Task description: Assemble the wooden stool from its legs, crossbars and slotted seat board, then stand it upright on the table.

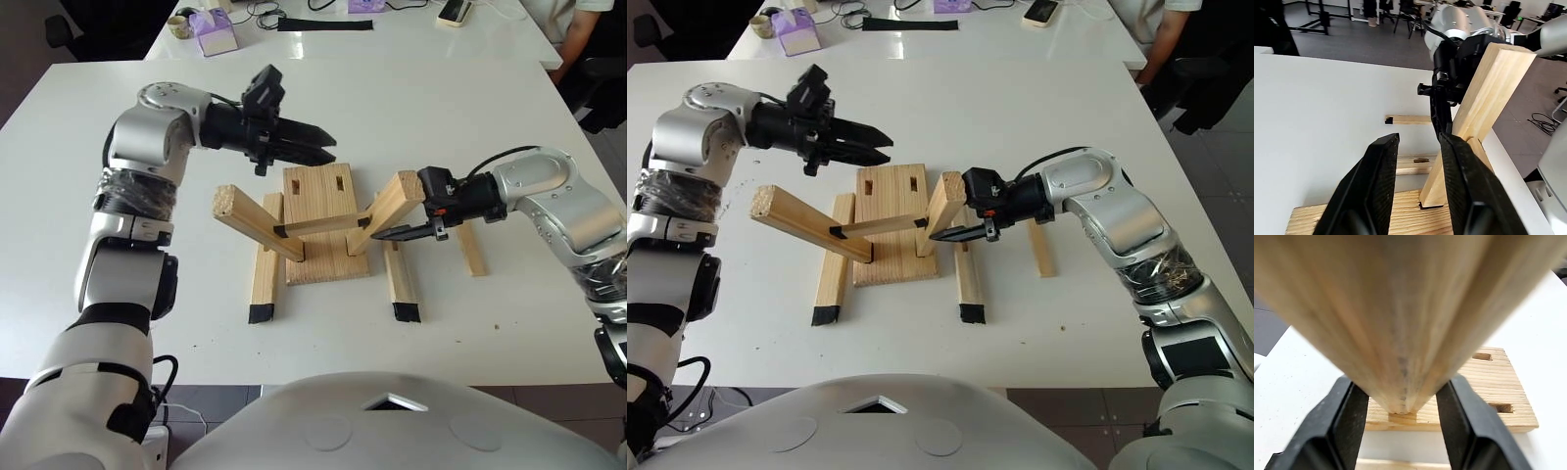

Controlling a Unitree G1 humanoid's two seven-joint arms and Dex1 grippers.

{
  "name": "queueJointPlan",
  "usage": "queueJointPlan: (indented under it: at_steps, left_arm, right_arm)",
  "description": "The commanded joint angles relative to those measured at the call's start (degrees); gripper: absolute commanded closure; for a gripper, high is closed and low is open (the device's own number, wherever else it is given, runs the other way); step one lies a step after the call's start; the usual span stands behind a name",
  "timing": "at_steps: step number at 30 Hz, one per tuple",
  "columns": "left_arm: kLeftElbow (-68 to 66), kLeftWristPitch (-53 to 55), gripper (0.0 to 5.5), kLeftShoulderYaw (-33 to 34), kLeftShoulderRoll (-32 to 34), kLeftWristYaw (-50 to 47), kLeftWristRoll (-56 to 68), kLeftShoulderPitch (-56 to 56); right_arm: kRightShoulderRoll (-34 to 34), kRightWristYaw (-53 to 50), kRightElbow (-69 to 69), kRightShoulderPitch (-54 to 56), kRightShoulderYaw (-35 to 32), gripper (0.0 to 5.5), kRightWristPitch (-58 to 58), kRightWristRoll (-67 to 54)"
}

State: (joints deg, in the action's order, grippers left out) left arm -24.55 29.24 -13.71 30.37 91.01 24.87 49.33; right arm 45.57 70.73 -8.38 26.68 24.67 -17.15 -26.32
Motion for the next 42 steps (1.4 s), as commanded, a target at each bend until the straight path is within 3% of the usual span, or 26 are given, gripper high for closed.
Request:
queueJointPlan:
  at_steps: [1,4,17,35,42]
  left_arm:
    - [2.3,0.1,4.53,-6.1,0.5,1.5,3.8,4.0]
    - [6.5,0.7,4.85,-8.4,2.2,1.5,6.7,2.9]
    - [13.4,-5.1,4.85,-18.6,9.7,1.5,10.0,-0.1]
    - [7.0,-10.5,4.85,-26.5,8.3,1.5,3.4,-5.0]
    - [1.4,-7.3,4.85,-21.8,2.5,-1.2,3.8,-5.0]
  right_arm:
    - [-0.8,0.8,4.8,-4.9,10.1,3.51,-3.3,11.0]
    - [-1.0,0.9,5.0,-4.4,10.7,3.51,-3.1,11.1]
    - [-1.1,0.5,5.9,-4.1,11.2,3.51,-2.2,11.4]
    - [-0.9,0.7,5.5,-4.5,12.0,3.51,-1.7,11.9]
    - [-1.5,0.8,5.9,-4.0,12.2,3.51,-1.7,12.4]
